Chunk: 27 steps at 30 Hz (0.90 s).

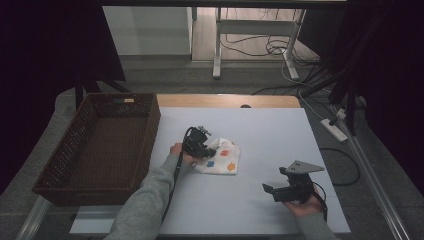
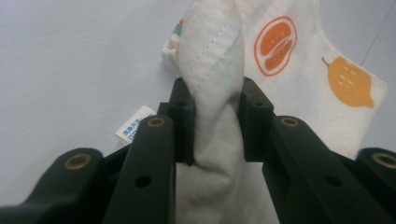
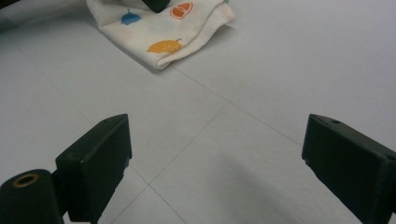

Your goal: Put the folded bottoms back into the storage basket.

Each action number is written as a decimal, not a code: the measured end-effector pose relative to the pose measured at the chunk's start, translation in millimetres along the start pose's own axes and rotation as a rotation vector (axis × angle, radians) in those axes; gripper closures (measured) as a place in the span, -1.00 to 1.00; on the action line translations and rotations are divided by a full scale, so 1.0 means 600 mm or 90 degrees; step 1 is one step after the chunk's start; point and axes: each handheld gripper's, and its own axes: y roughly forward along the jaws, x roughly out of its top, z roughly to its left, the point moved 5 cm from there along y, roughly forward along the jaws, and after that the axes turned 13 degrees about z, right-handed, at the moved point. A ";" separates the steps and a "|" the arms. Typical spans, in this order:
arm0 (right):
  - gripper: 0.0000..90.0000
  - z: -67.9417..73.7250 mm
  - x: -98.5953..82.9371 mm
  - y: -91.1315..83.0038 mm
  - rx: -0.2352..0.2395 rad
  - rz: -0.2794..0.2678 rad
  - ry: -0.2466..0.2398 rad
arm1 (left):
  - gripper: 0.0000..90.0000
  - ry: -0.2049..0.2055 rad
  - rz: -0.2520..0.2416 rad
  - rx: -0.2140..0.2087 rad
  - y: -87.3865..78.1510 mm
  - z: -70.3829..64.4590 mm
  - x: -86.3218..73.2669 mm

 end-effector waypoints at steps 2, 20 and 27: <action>-0.81 0.000 0.000 0.000 -0.002 0.001 0.000 | 0.59 -0.001 -0.001 0.004 -0.002 -0.001 0.000; -0.81 -0.001 0.001 -0.004 -0.002 -0.010 0.004 | 0.63 -0.010 -0.058 -0.010 -0.049 -0.021 -0.007; -0.81 -0.001 0.001 -0.003 -0.003 -0.009 0.004 | 0.63 -0.003 -0.072 -0.006 -0.062 -0.029 -0.008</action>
